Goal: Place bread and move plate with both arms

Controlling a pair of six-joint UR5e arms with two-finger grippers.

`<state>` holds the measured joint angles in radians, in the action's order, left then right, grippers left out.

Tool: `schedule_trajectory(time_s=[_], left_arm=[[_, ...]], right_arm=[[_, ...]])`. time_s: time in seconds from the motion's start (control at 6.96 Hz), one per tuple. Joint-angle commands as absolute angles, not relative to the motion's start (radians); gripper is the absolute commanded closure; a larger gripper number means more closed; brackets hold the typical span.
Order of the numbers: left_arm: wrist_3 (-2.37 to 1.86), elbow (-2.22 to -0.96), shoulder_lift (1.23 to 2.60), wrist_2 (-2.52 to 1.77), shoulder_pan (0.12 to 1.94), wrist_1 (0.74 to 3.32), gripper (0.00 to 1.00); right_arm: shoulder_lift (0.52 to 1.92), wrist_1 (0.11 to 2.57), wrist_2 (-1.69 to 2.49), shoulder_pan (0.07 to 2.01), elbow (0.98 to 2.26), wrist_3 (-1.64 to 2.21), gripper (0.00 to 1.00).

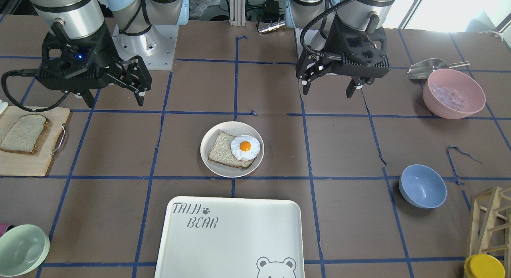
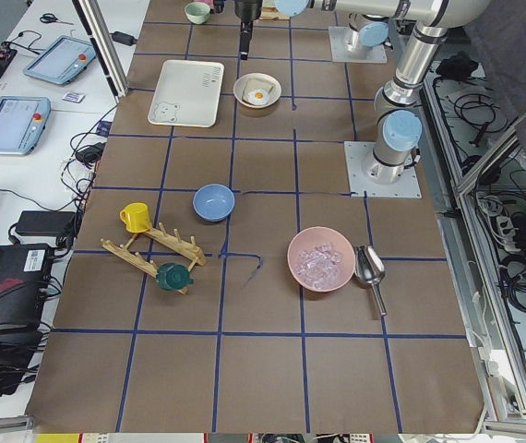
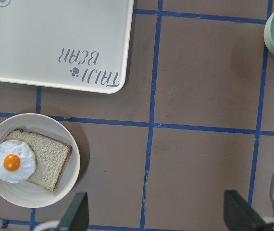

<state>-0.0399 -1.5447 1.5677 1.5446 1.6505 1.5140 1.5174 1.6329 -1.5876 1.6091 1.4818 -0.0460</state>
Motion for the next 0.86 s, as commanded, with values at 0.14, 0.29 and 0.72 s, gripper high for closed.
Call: schedule_trajectory(time_s=[0.14, 0.29, 0.72], left_arm=[[-0.040, -1.545, 1.568, 1.545, 1.651, 1.514, 0.00], [-0.040, -1.545, 1.568, 1.545, 1.651, 1.514, 0.00], [-0.040, -1.545, 1.568, 1.545, 1.651, 1.514, 0.00]], right_arm=[[1.517, 1.634, -1.585, 1.609, 1.482, -0.046, 0.00], [1.516, 1.635, -1.589, 1.609, 1.482, -0.046, 0.00], [1.520, 1.631, -1.591, 1.608, 1.482, -0.046, 0.00]])
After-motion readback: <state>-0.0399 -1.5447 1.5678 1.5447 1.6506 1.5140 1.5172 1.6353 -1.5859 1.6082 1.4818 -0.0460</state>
